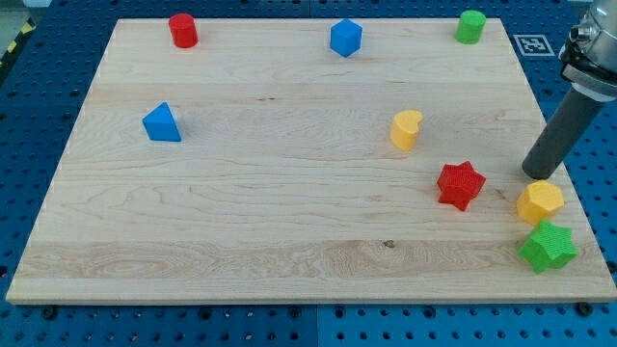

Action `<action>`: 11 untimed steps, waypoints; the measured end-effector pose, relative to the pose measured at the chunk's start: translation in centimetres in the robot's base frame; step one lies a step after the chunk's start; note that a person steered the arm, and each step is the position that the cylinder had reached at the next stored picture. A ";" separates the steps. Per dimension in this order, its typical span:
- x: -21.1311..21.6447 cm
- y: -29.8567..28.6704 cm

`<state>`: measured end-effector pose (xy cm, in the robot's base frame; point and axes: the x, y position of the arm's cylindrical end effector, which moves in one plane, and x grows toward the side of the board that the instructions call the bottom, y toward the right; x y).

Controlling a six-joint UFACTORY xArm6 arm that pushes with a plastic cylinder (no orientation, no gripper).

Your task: Move yellow hexagon to the right center

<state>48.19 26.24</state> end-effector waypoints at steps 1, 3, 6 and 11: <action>1.9 1.6; 6.5 3.2; 7.8 -1.5; 7.2 -2.0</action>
<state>55.35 24.27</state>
